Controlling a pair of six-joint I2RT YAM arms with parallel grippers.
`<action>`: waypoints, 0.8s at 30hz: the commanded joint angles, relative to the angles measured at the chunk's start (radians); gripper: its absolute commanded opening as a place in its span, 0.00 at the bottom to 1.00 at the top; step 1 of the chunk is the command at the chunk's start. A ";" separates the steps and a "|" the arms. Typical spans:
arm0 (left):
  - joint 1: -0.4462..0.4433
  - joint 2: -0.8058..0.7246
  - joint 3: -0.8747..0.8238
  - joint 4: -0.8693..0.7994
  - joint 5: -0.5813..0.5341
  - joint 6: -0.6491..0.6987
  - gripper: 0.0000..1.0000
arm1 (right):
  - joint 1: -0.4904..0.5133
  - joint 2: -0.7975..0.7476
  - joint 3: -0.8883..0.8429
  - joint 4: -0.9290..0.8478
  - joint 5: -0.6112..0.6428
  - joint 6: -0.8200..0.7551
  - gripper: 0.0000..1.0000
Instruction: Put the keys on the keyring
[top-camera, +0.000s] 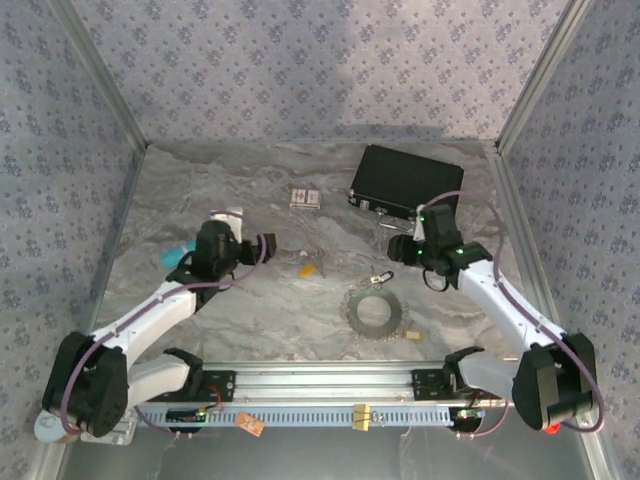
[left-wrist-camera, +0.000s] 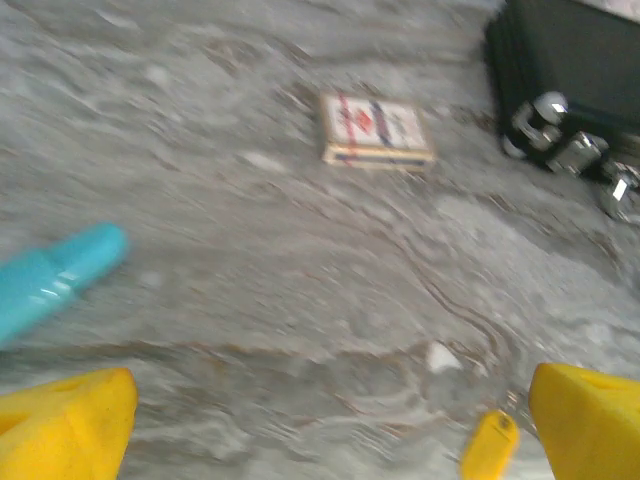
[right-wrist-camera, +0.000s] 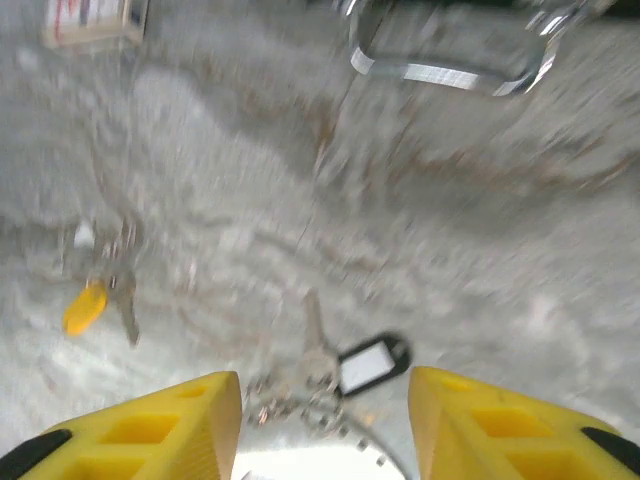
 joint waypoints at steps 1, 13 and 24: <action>-0.099 0.046 0.019 -0.019 -0.064 -0.123 0.99 | 0.071 0.057 0.057 -0.138 -0.044 0.031 0.46; -0.348 0.139 0.007 -0.044 -0.111 -0.326 0.95 | 0.229 0.266 0.095 -0.123 -0.071 0.090 0.36; -0.375 0.171 0.000 -0.029 -0.127 -0.362 0.92 | 0.302 0.374 0.137 -0.079 -0.116 0.114 0.36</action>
